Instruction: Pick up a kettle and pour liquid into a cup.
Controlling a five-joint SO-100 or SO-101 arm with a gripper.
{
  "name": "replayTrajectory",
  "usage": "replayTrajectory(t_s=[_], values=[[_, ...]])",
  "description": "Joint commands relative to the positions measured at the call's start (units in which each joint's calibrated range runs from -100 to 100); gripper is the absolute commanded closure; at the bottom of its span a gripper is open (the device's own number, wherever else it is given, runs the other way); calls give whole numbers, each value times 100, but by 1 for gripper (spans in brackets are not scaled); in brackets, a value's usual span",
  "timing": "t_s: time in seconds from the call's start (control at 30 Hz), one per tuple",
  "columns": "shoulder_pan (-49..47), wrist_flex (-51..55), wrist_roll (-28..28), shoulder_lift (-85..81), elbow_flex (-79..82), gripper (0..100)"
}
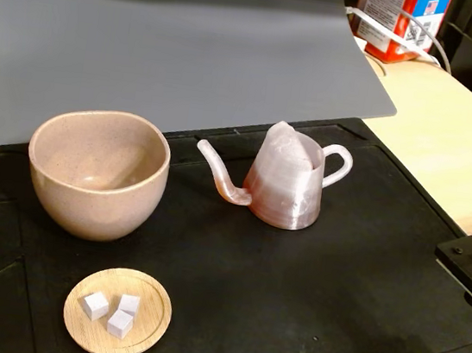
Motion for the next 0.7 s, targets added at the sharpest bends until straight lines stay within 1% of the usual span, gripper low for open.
replayTrajectory(t_s=[0.0,0.03,0.07,0.1,0.13,0.2,0.23,0.27,0.3,0.37,0.4,0.47,0.53,0.6,0.67], values=[[21,-73,3,-9,21,100],[29,-212,3,-9,21,100],[29,-739,-2,0,21,100],[29,-1042,13,0,21,100],[29,-1154,29,8,21,100],[29,-1785,24,477,30,100],[14,-2460,29,981,30,100],[6,-2728,29,1151,30,100],[-9,-3835,34,1808,30,100],[37,-5019,34,2559,30,100],[37,-5227,34,2696,21,100],[37,-6368,34,3489,-34,99],[37,-7112,34,3907,-43,99],[44,-7414,34,4087,-52,99],[52,-7414,40,4095,-52,99]])
